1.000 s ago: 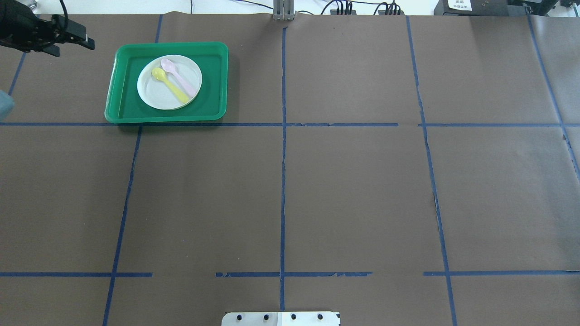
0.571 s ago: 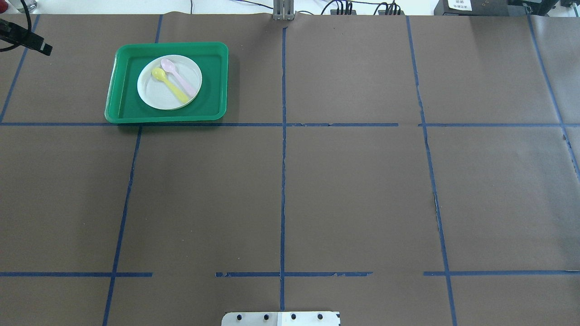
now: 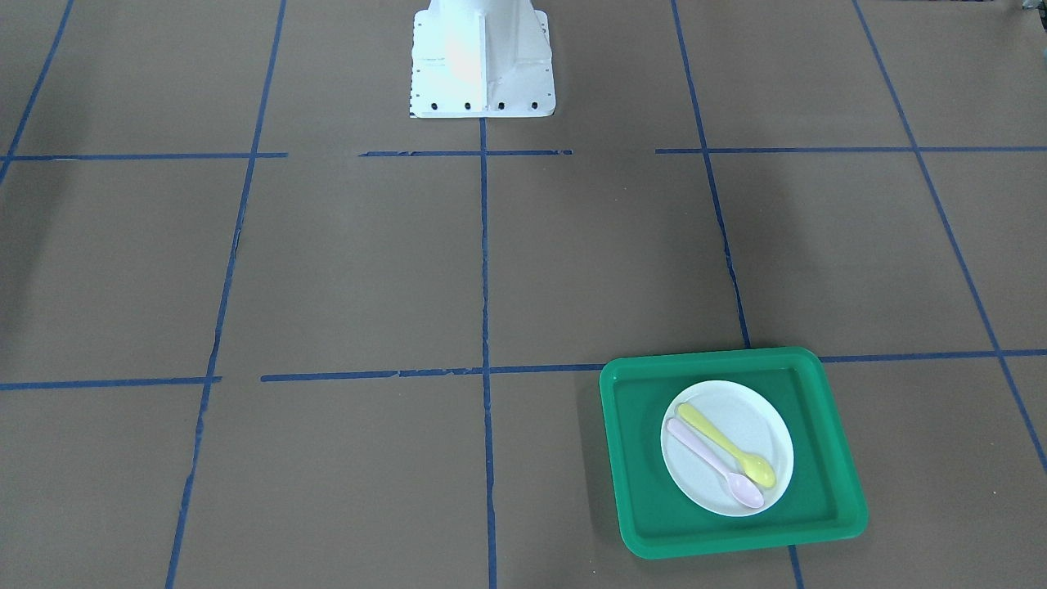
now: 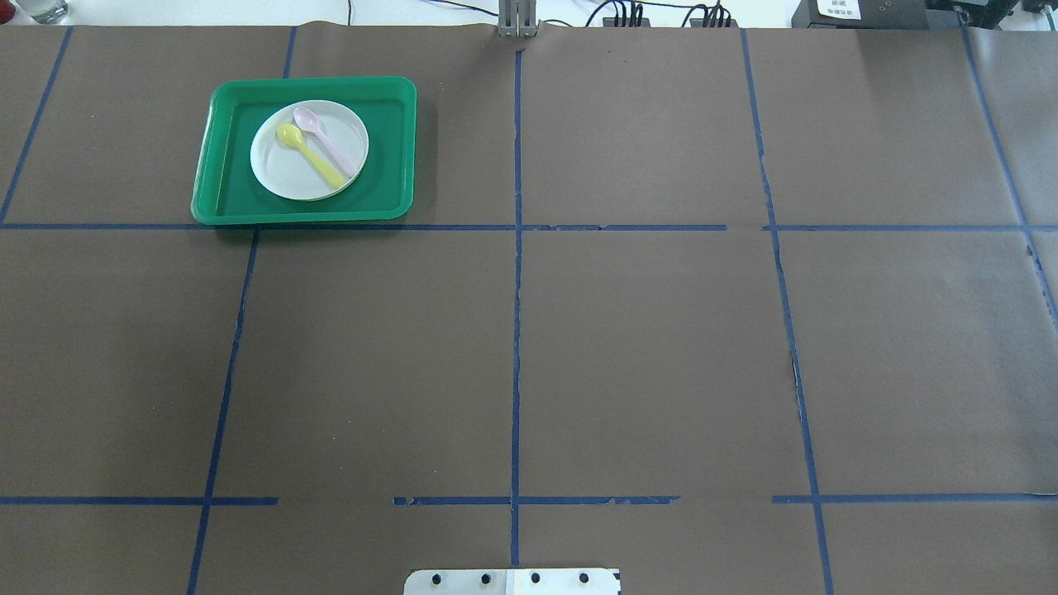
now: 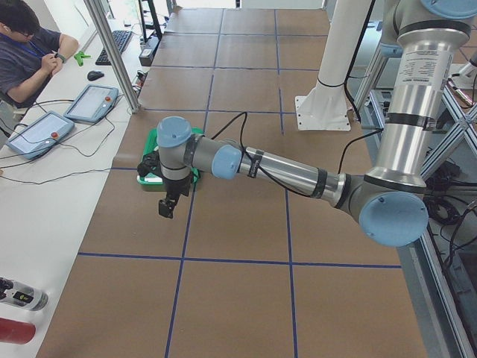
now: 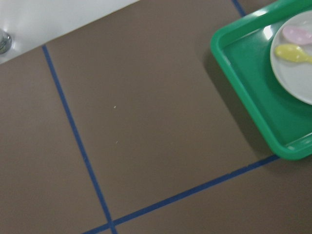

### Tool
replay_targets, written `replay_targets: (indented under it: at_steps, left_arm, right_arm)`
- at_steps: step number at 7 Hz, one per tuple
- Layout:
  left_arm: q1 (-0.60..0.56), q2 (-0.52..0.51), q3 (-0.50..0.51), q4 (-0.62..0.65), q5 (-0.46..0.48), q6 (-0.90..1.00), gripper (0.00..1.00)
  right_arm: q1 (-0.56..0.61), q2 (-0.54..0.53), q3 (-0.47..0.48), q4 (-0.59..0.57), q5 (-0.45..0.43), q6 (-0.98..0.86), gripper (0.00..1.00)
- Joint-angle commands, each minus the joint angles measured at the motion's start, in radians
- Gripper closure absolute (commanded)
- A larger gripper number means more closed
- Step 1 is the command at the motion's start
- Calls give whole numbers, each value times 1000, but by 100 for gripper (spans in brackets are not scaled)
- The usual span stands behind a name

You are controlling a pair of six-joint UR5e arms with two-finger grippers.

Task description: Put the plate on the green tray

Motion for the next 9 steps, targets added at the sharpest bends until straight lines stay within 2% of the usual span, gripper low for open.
replay_targets:
  at_steps: [1, 4, 6, 9]
  left_arm:
    - [-69, 136, -8, -15, -3, 17, 0]
    - [-92, 171, 20, 7, -3, 4, 0]
    - [-91, 168, 35, 32, -90, -2, 0]
    - [-91, 168, 35, 32, -96, -5, 0]
  right_arm:
    - [0, 0, 0, 0, 0, 0, 0]
    - [0, 0, -1, 0, 0, 0, 0]
    - [0, 0, -1, 0, 0, 0, 0]
    - [0, 0, 0, 0, 0, 0, 0]
